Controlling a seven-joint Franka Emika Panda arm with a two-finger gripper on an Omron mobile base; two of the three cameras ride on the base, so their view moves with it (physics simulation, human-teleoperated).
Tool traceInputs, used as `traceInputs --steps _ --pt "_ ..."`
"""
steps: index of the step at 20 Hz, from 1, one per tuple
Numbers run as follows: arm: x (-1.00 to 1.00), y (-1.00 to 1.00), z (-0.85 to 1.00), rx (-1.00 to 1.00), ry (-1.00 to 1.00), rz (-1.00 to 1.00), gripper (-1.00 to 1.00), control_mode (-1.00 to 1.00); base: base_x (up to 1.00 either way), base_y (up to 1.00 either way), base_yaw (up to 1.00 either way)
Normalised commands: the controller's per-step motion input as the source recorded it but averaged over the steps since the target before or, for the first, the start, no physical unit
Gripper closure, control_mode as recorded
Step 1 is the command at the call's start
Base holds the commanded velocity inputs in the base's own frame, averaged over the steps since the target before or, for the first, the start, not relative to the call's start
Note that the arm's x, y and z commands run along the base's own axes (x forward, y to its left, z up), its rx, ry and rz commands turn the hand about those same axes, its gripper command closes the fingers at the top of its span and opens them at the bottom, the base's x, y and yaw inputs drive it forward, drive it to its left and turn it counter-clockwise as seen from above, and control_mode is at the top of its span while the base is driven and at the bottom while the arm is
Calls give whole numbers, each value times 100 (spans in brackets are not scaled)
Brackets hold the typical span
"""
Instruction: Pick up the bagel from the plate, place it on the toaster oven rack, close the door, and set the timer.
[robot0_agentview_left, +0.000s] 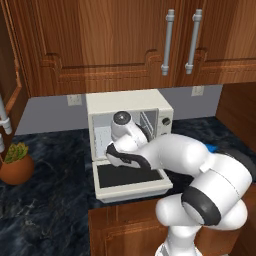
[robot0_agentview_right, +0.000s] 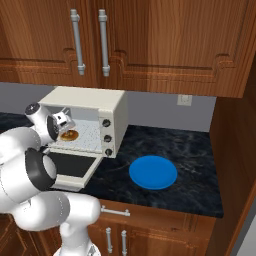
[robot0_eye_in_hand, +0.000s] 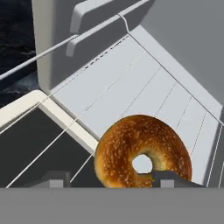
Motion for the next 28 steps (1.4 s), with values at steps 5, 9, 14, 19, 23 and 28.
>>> traceInputs --steps 5,9,14,19,23,28 --pt "-20 0 33 0 -3 0 -100 -100 0 0 0" --pt "-33 0 49 0 -4 0 -100 -100 0 0 0" --pt "-81 0 25 0 -1 0 -100 -100 0 0 0" --pt "-99 0 0 0 0 -3 -100 -100 0 0 0" --pt "-80 0 0 0 0 -9 -100 -100 0 0 0" --pt "-24 0 0 0 0 -10 -100 -100 0 0 0"
